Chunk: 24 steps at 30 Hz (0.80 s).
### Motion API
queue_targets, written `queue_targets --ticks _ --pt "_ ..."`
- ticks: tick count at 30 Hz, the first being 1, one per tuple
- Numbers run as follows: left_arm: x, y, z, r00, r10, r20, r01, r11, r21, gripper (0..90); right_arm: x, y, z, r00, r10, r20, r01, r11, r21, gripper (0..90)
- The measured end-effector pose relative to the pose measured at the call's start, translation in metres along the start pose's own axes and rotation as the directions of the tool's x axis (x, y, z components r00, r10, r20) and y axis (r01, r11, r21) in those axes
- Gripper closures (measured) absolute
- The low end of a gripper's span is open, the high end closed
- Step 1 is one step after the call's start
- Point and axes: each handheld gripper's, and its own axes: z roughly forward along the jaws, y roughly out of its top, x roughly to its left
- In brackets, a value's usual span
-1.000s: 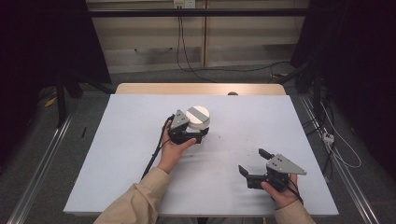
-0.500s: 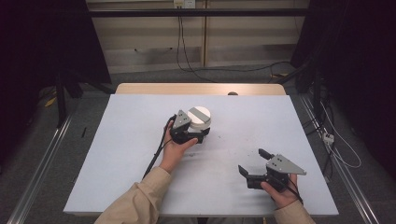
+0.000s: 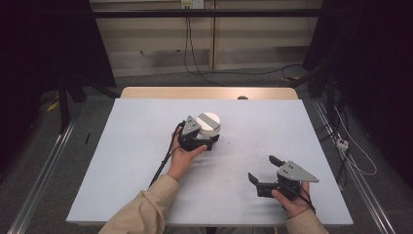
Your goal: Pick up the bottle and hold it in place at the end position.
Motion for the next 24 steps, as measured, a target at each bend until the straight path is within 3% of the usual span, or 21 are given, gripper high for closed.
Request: queue_targets --ticks 14,17,24 --pt "-0.0027 0.0001 0.0006 0.9989 0.047 -0.006 -0.047 0.9989 0.004 18.6 0.0028 0.0002 0.0031 0.9999 -0.013 -0.006 0.013 0.9999 0.008 4.6" --pt "-0.0017 -0.0003 0.0006 0.9996 0.026 0.004 -0.026 0.9996 0.004 18.6 0.0028 -0.0002 0.0022 0.9999 -0.015 -0.006 0.015 0.9998 0.01 4.5" --pt "-0.0031 0.0005 -0.0017 0.9995 0.033 -0.002 -0.033 0.9991 0.026 18.5 0.0026 0.0004 0.0001 1.0 -0.008 -0.006 0.008 0.9999 0.013 4.4"
